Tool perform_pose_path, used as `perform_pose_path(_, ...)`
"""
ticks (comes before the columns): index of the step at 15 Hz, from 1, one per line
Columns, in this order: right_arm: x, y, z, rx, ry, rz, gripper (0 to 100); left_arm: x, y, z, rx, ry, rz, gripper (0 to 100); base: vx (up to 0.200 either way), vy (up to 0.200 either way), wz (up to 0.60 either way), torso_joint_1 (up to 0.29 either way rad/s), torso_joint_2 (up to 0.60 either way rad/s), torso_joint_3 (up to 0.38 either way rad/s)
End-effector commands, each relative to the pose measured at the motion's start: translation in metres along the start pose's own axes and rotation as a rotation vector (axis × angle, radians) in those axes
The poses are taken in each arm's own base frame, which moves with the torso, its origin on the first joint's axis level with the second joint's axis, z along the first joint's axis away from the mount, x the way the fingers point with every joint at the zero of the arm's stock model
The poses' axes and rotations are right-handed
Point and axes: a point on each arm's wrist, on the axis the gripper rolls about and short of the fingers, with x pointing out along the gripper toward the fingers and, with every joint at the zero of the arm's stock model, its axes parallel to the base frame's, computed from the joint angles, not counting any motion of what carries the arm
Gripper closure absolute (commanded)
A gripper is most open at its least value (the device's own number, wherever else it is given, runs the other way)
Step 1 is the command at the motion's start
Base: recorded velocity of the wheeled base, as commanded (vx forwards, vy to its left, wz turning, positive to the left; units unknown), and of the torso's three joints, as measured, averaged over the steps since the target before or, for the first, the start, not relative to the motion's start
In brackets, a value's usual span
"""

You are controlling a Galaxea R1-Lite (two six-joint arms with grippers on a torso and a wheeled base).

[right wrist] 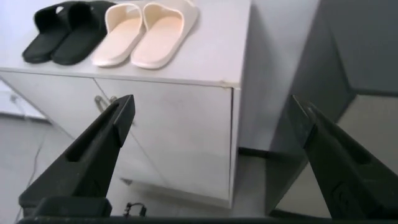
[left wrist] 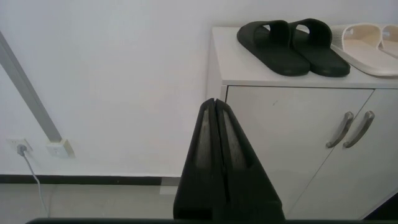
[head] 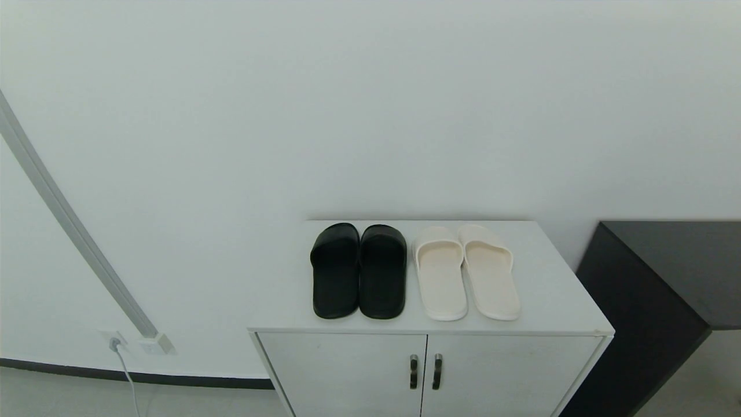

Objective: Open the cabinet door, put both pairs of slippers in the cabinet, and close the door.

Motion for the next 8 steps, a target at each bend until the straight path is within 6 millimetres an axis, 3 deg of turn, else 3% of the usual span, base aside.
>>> perform_pose_path(1, 0.058, 0.007, 0.030, 0.001, 0.156, 0.117, 0, 0.000, 0.000, 0.000, 0.001, 0.000, -0.001, 100, 0.000, 0.000, 0.00, 0.000, 0.00, 0.000)
perform_pose_path(3, 0.085, 0.027, 0.038, 0.011, 0.150, 0.127, 0, 0.000, 0.000, 0.000, 0.014, 0.002, 0.001, 100, 0.000, 0.000, 0.00, 0.000, 0.00, 0.000)
perform_pose_path(4, 0.101, 0.050, 0.043, 0.042, 0.119, 0.138, 0, 0.000, 0.000, 0.000, 0.019, 0.002, -0.001, 100, 0.000, 0.000, 0.00, 0.000, 0.00, 0.000)
perform_pose_path(8, 0.141, 0.096, 0.058, 0.027, 0.132, 0.125, 0, 0.000, 0.000, 0.000, 0.027, 0.002, -0.002, 100, 0.000, 0.000, 0.00, 0.000, 0.00, 0.000)
